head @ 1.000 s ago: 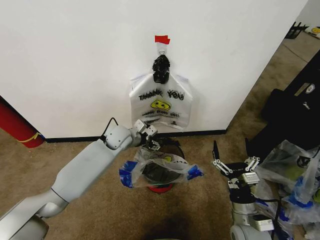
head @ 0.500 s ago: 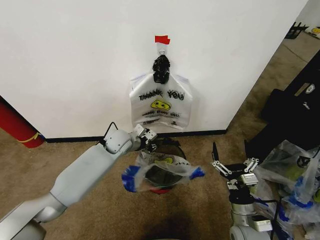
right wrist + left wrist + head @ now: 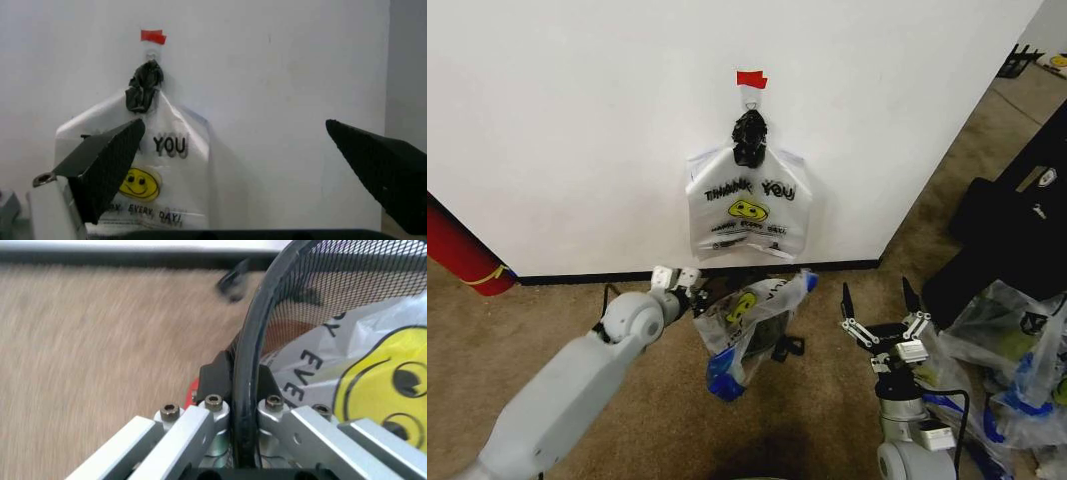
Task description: Pick up the garbage bag from the wall and place it over the trash bin.
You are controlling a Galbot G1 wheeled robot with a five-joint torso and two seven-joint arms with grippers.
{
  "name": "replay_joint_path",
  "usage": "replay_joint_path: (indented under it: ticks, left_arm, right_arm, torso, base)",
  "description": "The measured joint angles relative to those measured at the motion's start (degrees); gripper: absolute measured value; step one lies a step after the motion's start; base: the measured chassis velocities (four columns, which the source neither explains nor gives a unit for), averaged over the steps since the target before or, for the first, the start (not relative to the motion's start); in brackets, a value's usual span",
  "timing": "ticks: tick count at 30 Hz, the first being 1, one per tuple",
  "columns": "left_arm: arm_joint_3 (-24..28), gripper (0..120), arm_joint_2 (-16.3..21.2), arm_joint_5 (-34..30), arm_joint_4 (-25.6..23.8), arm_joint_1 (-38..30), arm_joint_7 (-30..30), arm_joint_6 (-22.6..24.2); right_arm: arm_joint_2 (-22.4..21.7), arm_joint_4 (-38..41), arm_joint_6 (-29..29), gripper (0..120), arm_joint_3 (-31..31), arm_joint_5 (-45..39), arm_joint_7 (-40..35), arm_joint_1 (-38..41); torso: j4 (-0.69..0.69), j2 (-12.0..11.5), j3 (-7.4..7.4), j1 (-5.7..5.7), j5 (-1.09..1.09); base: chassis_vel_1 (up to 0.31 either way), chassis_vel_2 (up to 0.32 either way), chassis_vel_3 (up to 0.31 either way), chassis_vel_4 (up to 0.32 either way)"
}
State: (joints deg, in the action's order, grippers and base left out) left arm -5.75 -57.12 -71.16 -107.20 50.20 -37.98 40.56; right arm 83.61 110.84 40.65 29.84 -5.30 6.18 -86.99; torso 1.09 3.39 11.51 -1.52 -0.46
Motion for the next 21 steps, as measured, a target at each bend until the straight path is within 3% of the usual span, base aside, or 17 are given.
replay_joint_path:
  ticks: [4,8,14,21]
  left_arm:
    - [-3.86,0,-2.15,-4.95,-5.65,5.52,-9.64,-3.89]
    - [-8.00,0,-5.03,-5.24,-9.72,9.19,-12.09,-5.82]
    - [-12.33,0,-11.15,-0.66,-16.17,16.22,-12.22,-7.79]
    - [-11.98,0,-16.13,11.91,-16.37,23.24,-10.10,-8.87]
  right_arm:
    - [-0.22,-0.35,0.26,100,-0.26,0.27,0.03,-0.10]
    - [-0.35,-0.35,0.57,100,-0.36,0.35,0.07,-0.52]
    - [-0.95,-0.26,1.33,100,-0.07,0.37,0.06,-1.38]
    - [-0.96,-0.41,1.87,100,-0.25,0.59,0.05,-1.54]
  torso:
    - [0.00,0.00,0.00,0.00,0.00]
    - [0.02,0.00,0.00,0.00,0.01]
    - [0.02,0.01,0.00,0.00,0.02]
    - [0.00,0.01,0.00,0.00,0.01]
  base:
    - [0.000,0.000,0.000,0.000]
    - [0.000,0.000,0.000,0.000]
    - [0.000,0.000,0.000,0.000]
    - [0.000,0.000,0.000,0.000]
